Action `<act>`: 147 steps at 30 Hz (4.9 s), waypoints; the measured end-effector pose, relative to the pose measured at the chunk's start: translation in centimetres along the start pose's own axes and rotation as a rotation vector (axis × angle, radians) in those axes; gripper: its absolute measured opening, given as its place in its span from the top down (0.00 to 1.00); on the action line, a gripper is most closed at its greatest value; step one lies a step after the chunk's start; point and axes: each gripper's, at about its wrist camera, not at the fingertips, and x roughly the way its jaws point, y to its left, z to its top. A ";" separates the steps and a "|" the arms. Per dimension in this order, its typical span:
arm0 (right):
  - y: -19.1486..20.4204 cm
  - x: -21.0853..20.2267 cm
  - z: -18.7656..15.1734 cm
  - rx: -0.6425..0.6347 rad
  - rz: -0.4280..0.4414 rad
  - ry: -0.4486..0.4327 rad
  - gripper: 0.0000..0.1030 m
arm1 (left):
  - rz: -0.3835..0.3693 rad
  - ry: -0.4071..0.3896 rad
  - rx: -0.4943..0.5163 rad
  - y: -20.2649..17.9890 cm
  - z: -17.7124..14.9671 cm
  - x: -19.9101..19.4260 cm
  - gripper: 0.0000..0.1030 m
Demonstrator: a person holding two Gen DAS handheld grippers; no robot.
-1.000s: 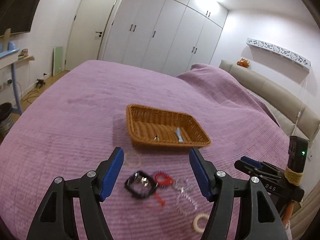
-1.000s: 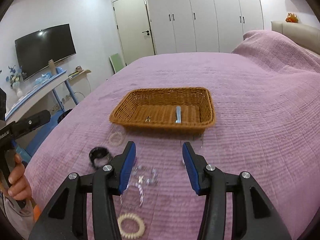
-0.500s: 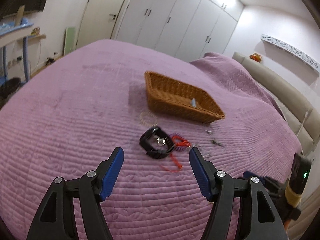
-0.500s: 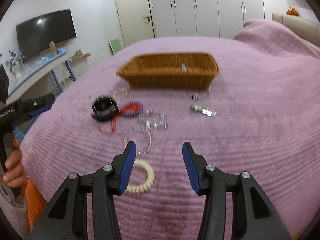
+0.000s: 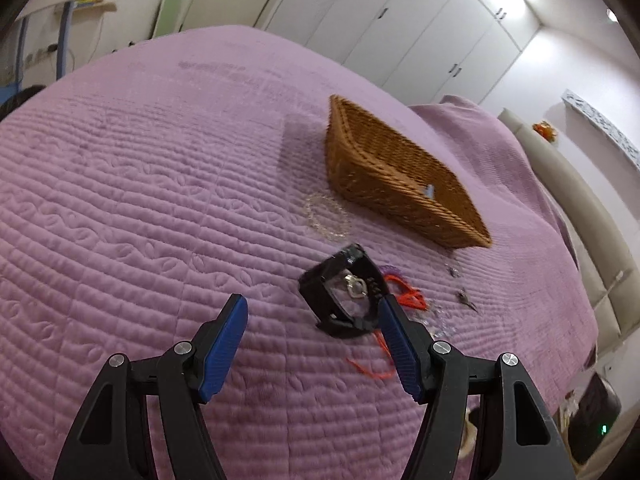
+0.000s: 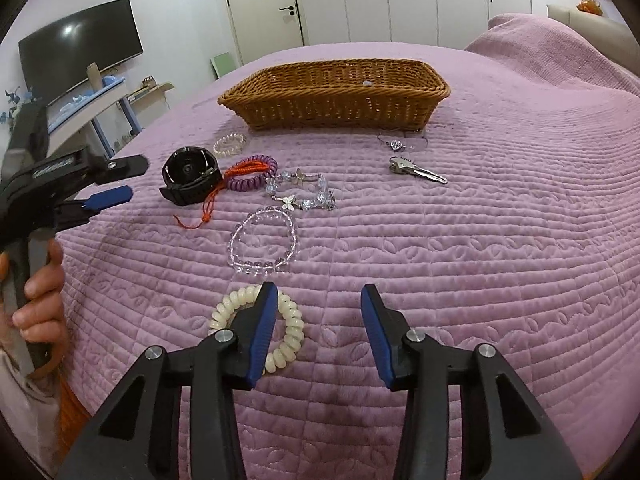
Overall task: Organize jewelry
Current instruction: 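Grasp the black watch with the left tool while the right tool grasps the cream coil bracelet, then carry the watch and coil bracelet into the basket and release both, then grasp the key-shaped pendant with the right tool while the left tool grasps the small ring charm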
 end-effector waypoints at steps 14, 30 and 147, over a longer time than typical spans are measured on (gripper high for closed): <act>1.3 1.0 0.1 -0.043 0.001 0.027 0.63 | 0.056 0.050 0.009 -1.1 1.4 4.0 0.43; 4.0 1.4 -0.7 -0.176 -0.098 0.021 0.86 | 0.190 0.042 0.125 -3.3 0.5 5.3 0.80; -5.9 -3.8 8.4 -0.015 -0.076 -0.156 0.54 | -0.013 -0.091 0.287 -4.3 0.1 -5.8 0.51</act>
